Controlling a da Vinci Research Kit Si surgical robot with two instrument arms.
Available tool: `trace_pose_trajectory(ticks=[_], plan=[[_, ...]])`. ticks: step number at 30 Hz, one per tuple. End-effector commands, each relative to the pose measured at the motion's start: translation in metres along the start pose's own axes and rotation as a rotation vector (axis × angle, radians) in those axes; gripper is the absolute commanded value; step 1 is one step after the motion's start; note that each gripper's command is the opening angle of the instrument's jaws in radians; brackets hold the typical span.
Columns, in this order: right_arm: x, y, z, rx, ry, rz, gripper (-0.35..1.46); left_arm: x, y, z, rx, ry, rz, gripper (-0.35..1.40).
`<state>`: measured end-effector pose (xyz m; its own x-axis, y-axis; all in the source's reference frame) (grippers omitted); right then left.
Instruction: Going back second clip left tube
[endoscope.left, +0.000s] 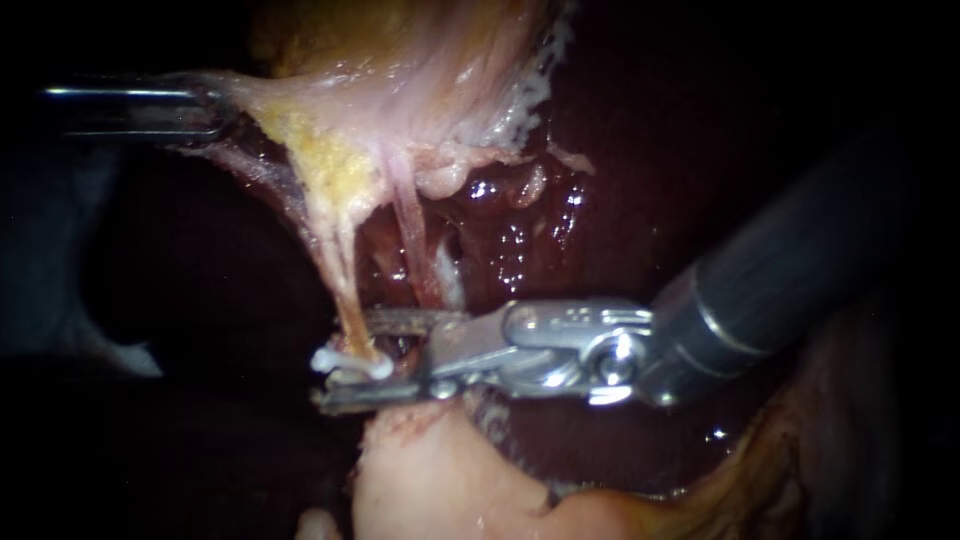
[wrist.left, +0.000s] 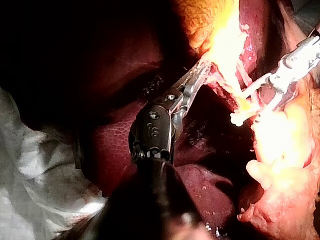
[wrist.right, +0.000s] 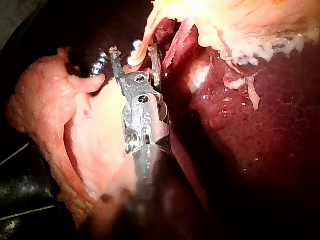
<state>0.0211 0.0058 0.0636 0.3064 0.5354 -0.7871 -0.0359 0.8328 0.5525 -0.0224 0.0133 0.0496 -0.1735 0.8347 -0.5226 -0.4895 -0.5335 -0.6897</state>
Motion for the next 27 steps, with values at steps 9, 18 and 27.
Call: trace_pose_trajectory(ticks=[9,18,27], plan=[[0.0020,0.0004,-0.0095,0.008,-0.007,-0.158,0.50,-0.0001,0.0000,0.0000,0.000,-0.001,0.001,-0.35],[0.0015,0.0009,-0.0179,0.005,-0.015,-0.182,0.49,-0.0001,0.0000,0.0000,0.000,0.000,0.001,-0.35],[0.0009,0.0014,-0.0203,-0.019,-0.022,-0.175,0.50,-0.0003,0.0000,0.0005,0.003,0.001,0.002,-0.35]])
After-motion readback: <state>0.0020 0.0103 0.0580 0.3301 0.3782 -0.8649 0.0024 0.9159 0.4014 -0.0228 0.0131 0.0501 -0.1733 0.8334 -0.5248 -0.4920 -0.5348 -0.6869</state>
